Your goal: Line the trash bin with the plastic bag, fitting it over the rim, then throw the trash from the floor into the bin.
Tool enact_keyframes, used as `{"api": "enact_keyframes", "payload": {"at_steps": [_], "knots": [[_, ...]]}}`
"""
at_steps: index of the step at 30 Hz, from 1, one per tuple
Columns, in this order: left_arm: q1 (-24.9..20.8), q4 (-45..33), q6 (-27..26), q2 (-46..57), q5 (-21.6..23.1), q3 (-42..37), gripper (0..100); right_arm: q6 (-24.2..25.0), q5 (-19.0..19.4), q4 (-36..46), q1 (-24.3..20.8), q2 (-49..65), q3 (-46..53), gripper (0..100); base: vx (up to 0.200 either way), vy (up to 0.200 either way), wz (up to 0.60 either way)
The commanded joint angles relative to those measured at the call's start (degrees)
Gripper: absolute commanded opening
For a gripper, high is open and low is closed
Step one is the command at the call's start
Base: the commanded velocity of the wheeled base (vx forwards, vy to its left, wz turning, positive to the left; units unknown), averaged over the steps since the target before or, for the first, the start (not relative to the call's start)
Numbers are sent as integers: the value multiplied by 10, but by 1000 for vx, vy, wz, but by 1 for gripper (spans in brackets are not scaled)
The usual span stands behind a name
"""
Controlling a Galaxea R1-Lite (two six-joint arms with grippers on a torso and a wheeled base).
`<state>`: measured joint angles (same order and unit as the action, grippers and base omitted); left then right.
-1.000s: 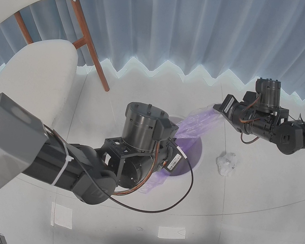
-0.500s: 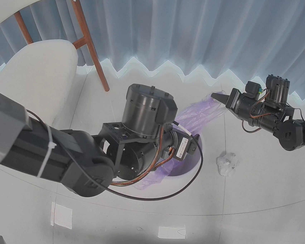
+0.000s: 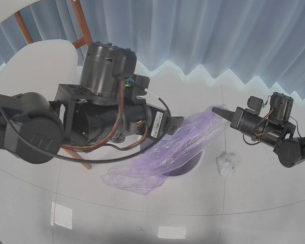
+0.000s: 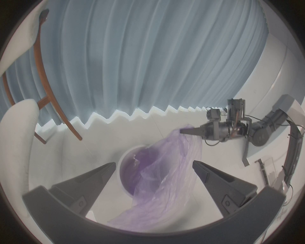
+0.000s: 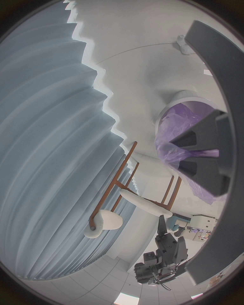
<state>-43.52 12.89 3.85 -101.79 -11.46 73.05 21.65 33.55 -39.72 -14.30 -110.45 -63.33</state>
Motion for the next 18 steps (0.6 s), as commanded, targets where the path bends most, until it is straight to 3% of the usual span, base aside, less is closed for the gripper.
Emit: {"api": "enact_keyframes", "payload": {"at_steps": [1,3,4,7,12,18], "knots": [[33,-22,-4,51,91,-85,100,0,-2,-4,3,0,10,0,0,0,0],[36,-28,-18,65,136,-134,100,3,-13,-4,3,-1,8,0,0,0,0],[36,-28,-18,65,136,-134,100,3,-13,-4,3,-1,8,0,0,0,0],[54,-25,-82,85,184,-237,100,30,-44,-4,1,-3,8,0,0,0,0],[86,-22,-151,82,195,-295,100,53,-49,-4,1,0,8,0,0,0,0],[122,29,-155,44,194,-276,100,56,-49,-4,-3,7,10,0,0,0,0]]}}
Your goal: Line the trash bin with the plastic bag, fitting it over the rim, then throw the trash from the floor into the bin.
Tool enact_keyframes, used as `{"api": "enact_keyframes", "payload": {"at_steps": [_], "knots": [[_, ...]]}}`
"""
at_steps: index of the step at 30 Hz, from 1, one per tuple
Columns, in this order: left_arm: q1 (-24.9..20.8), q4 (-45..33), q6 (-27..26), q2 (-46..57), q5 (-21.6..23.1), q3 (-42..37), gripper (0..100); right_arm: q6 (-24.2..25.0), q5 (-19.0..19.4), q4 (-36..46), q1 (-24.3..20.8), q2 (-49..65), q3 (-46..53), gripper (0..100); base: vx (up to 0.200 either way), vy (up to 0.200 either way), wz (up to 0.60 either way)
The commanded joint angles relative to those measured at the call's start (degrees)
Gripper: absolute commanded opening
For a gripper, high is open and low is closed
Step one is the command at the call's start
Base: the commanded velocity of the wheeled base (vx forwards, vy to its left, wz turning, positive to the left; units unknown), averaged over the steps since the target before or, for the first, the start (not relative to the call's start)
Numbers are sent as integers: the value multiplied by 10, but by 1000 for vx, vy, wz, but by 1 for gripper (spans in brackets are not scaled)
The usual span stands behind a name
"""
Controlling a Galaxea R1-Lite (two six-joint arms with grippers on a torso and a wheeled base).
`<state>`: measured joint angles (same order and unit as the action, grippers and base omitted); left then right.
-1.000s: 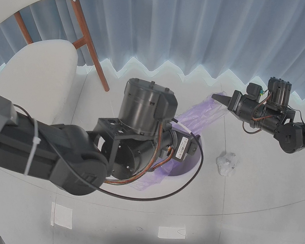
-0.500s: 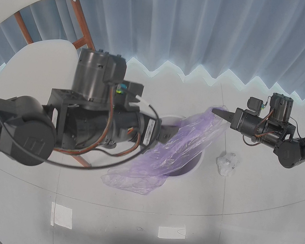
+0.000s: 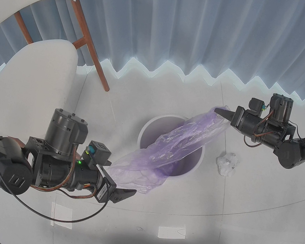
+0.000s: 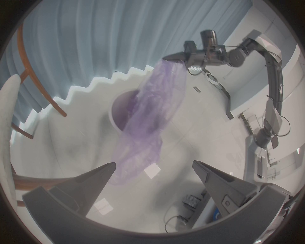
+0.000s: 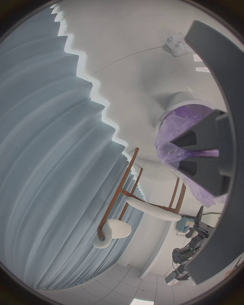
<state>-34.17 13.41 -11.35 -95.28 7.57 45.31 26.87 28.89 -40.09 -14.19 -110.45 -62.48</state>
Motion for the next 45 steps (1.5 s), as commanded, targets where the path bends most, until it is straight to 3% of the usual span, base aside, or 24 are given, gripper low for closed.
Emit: {"api": "enact_keyframes", "payload": {"at_steps": [1,5,10,18,25,38,45], "knots": [[30,42,-3,-28,3,4,100,4,-2,-1,-4,9,3,0,0,0,0],[24,84,7,-40,4,26,100,3,-2,-1,-4,12,5,0,0,0,0],[-5,88,27,-48,6,39,100,4,-2,-1,-4,12,5,0,0,0,0],[-11,95,28,-75,0,62,100,3,-3,-1,-4,14,4,0,0,0,0],[-5,97,47,-131,-28,142,100,3,-3,0,-5,26,6,0,0,0,0],[24,97,51,-163,-73,188,100,3,-3,-1,-13,48,38,0,0,0,0],[31,97,84,-162,-98,233,100,1,-2,-4,-25,58,61,0,0,0,0]]}}
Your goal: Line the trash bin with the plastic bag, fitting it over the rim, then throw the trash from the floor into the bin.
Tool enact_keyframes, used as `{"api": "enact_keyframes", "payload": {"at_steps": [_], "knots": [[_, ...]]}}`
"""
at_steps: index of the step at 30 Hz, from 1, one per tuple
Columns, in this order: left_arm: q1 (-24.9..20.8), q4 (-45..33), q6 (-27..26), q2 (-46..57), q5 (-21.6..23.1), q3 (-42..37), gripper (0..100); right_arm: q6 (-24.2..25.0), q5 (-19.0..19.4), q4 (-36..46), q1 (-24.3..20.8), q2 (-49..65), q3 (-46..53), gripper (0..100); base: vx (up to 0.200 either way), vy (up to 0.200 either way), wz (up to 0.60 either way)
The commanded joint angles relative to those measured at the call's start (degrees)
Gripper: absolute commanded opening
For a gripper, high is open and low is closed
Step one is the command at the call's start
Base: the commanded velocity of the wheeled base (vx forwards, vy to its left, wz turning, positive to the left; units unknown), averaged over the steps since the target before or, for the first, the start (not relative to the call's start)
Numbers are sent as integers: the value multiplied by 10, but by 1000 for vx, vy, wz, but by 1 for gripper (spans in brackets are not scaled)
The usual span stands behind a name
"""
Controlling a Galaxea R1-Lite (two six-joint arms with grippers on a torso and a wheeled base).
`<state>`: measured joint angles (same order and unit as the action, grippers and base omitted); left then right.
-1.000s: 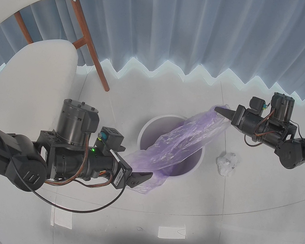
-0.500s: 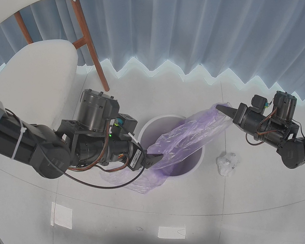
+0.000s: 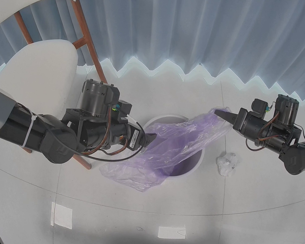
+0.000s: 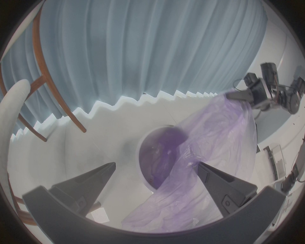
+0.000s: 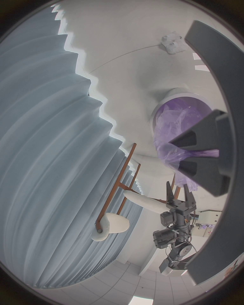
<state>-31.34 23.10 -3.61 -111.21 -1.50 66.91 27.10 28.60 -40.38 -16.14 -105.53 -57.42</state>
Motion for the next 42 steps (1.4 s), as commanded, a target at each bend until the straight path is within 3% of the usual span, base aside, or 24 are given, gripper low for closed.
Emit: {"api": "enact_keyframes", "payload": {"at_steps": [1,16,26,27,31,33,34,36,40,41,42], "knots": [[3,0,8,-2,-11,17,100,-2,1,-1,-6,9,10,0,0,0,0],[2,0,0,-23,-12,-55,100,-2,1,2,-9,24,6,0,0,0,0],[6,12,7,-70,-15,9,100,-2,1,2,-9,29,7,0,0,0,0],[6,12,8,-72,-14,12,0,-2,1,2,-9,30,7,0,0,0,0],[1,22,16,-71,-12,12,0,-5,1,-1,-6,23,7,0,0,0,0],[-11,32,46,-68,-13,17,0,-13,0,-3,-4,16,6,0,0,0,0],[-36,27,91,-55,-16,42,0,-27,-6,-4,1,9,6,0,0,0,0],[-51,8,132,-44,-24,52,0,-32,-21,-4,7,1,4,0,0,0,0],[-53,-16,143,-42,-51,47,0,-28,-25,-3,8,-25,-23,0,0,0,0],[-52,-16,144,-43,-54,48,0,-27,-28,-2,8,-32,-34,100,0,0,0],[-52,-16,144,-43,-54,49,0,-26,-28,-2,8,-32,-35,100,0,0,0]]}}
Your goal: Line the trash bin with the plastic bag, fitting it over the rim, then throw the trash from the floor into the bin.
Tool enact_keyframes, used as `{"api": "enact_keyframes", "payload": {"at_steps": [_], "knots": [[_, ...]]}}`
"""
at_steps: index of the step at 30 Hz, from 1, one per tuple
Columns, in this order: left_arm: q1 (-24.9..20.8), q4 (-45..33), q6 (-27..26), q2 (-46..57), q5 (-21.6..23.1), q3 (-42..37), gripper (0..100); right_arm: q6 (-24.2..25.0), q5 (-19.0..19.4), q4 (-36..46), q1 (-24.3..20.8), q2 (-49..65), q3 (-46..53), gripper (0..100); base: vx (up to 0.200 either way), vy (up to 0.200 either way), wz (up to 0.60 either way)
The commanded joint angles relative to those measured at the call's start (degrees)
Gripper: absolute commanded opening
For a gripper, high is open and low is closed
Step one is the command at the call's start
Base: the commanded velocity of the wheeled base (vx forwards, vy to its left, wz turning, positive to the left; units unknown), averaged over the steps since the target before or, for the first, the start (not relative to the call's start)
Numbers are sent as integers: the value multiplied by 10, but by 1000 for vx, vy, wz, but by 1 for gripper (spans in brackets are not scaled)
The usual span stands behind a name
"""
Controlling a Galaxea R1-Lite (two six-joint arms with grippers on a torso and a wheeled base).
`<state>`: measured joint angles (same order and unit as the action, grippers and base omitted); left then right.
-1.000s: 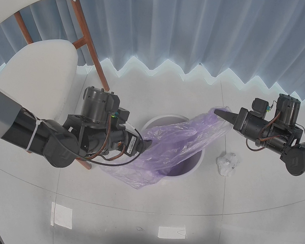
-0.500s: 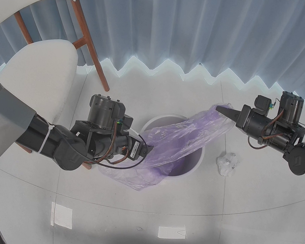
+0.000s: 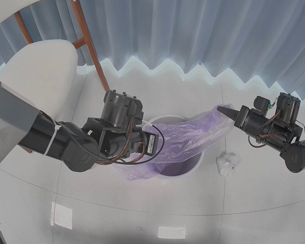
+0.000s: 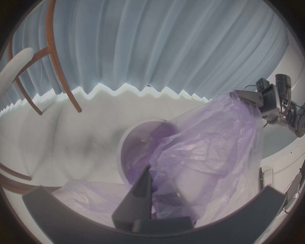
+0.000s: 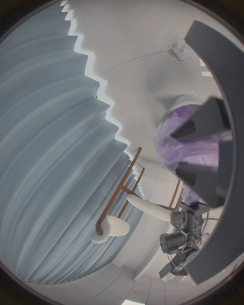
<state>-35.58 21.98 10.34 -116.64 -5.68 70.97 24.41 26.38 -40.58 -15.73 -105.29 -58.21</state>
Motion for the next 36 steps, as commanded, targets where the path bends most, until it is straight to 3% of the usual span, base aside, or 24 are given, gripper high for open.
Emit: {"api": "enact_keyframes", "payload": {"at_steps": [1,7,16,26,31,32,36], "knots": [[-9,-4,5,11,-15,10,0,9,-13,2,3,-33,-30,100,0,0,0],[-9,-4,6,11,-28,12,0,75,-16,5,4,-3,24,100,0,0,0],[-9,-5,19,10,-29,19,0,117,-15,-3,19,34,143,100,0,0,0],[-19,-4,19,9,-29,19,0,123,-15,-1,13,-7,93,100,0,0,0],[-24,-4,19,10,-30,19,0,134,-22,0,-12,-27,86,100,0,0,0],[-24,-4,19,10,-30,19,0,143,-31,1,-25,-30,88,0,0,0,0],[-24,-4,19,10,-29,19,0,153,-37,-5,-39,-48,80,0,0,0,0]]}}
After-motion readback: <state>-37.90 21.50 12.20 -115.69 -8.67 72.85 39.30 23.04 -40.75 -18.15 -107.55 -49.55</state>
